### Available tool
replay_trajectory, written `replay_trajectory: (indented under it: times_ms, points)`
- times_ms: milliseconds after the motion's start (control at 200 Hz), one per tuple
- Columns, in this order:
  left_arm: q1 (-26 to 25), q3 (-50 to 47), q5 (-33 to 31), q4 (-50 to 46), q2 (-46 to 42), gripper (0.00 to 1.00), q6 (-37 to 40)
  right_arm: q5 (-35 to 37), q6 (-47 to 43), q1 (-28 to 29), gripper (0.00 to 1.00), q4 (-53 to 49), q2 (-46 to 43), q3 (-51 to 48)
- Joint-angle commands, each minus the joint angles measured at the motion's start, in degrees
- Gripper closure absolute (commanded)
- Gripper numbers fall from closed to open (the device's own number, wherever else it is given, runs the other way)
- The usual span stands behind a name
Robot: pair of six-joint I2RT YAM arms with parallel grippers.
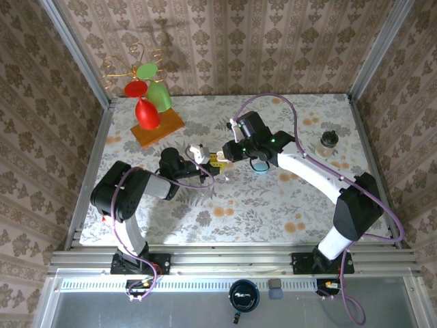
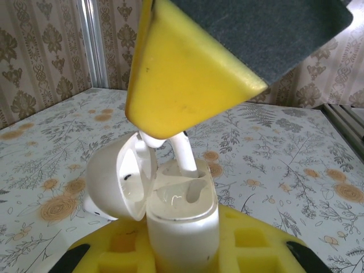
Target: Insert the wireless bluetooth earbuds into the charging case
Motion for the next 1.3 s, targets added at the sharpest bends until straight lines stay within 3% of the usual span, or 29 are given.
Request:
replay_trajectory:
  times_ms: [0,485,680,905,1135,1295]
  points:
    - [0.1,0.3,0.8,2.3,-2.3,0.98,-1.5,-1.0,-0.2,1.1,0.77,0.5,-0.1,-1.5]
    - [0.3,0.1,0.1,2.3,-2.4,0.98,-1.3,-2.0,0.1,2.2,0.75,-0.8,1.4,-1.7]
    - [0.5,-0.3,0.4,2.3,-2.6,0.98,-0.8,1.5,1.0,2.0,0.71,0.9,-1.7,-3.0]
    - [0.9,-0.8,0.4,2.3,-2.6,0.98,-0.2,4.6,2.2,1.2,0.52,3.6,-5.6,-5.5]
    - [1.1,-1.7,-0.2,2.3,-3.2,0.98,1.3,3.8,3.0,0.2,0.45,5.7,-7.8,-7.9]
    - [5.6,-3.2,-4.7,2.3,-4.1,0.98,2.0,4.3,6.4,-1.2,0.44,5.7,-7.5,-9.9]
